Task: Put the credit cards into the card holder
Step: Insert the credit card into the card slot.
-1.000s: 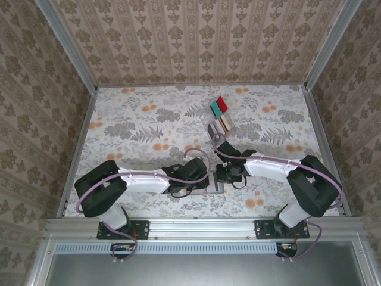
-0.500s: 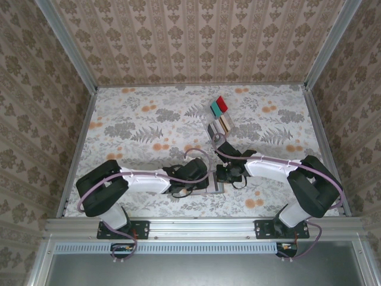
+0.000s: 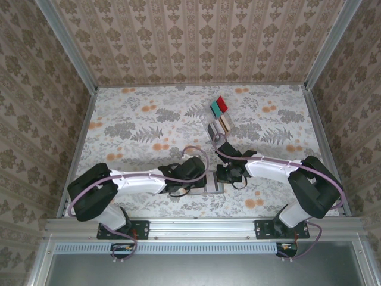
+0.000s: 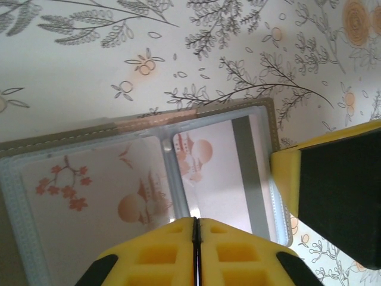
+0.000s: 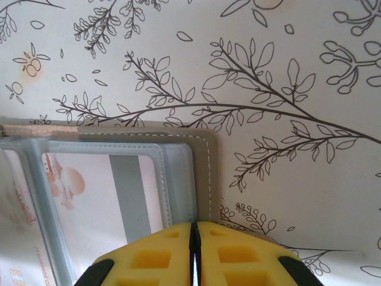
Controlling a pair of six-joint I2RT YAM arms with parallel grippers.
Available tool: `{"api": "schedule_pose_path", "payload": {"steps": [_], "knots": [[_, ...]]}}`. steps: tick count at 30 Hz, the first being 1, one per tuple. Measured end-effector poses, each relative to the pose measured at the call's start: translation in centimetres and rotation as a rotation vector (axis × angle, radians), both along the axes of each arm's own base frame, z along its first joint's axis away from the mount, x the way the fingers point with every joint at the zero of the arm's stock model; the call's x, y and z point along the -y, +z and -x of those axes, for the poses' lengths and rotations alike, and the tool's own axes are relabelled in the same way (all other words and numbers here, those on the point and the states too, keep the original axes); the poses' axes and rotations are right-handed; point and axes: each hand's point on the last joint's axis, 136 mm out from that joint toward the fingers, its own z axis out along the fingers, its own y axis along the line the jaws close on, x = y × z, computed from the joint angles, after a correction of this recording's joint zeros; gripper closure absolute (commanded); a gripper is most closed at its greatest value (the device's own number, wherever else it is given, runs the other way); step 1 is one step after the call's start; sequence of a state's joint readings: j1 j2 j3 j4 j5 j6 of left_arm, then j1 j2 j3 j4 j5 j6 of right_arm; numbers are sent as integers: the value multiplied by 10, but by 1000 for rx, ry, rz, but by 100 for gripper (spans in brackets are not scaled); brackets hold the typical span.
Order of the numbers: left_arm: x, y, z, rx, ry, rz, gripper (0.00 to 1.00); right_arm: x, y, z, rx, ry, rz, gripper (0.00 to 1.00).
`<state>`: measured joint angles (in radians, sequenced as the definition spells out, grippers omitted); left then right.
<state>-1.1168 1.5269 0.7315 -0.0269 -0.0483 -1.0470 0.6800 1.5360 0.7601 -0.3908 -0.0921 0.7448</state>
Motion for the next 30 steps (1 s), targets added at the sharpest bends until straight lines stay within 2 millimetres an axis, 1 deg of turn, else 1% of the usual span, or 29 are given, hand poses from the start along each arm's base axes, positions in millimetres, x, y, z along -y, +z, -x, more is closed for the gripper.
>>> {"api": "schedule_pose_path", "payload": {"steps": [7,13,23,30], "knots": [[3,-14,1,-25,-2,-14,91,0,0,0,3,-3,-4,88],[6,-22,0,-46,0,-16,89,0,0,0,1,-10,-5,87],[19,-24,0,-64,-19,1,89,0,0,0,3,-10,-7,87],[19,-25,-1,-66,-17,-7,89,0,0,0,4,-14,-8,87]]}}
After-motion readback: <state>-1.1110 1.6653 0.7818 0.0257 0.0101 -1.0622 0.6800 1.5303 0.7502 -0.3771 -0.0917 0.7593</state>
